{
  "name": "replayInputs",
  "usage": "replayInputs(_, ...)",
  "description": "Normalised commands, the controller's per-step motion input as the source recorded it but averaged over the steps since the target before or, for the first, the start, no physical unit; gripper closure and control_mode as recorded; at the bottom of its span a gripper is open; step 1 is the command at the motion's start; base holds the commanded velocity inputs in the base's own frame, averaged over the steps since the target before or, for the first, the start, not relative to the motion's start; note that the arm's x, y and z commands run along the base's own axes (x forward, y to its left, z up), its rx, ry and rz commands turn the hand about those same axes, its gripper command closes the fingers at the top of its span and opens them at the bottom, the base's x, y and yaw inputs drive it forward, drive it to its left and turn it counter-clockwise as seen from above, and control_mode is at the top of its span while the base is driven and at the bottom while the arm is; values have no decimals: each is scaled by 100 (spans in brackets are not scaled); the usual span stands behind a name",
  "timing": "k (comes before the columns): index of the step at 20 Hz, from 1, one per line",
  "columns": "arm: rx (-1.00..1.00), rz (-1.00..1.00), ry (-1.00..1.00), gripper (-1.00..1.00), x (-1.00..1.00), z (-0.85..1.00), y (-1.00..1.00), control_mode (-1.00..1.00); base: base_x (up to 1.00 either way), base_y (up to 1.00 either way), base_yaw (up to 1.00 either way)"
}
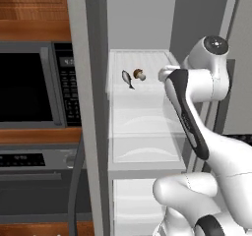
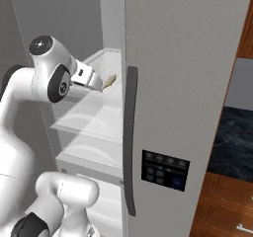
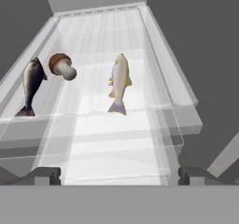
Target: Place one mushroom and one fish in each tupperware on the nearby counter, to pack two identical lunches.
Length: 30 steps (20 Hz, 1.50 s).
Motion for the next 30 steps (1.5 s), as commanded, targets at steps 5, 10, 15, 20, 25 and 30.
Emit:
replayInputs(5, 0, -3, 0, -100, 50, -4, 0, -100, 0, 0, 0)
replayInputs(10, 0, -6, 1, -100, 41, -21, 0, -100, 0, 0, 0)
replayInputs(15, 0, -4, 1, -100, 38, -29, -5, -100, 0, 0, 0)
replayInputs(20, 0, -3, 3, -100, 44, -19, -10, -100, 0, 0, 0)
replayInputs(25, 0, 0, 3, -100, 52, -12, -12, -100, 0, 0, 0)
replayInputs(30, 0, 0, 2, -100, 57, -16, -10, -100, 0, 0, 0)
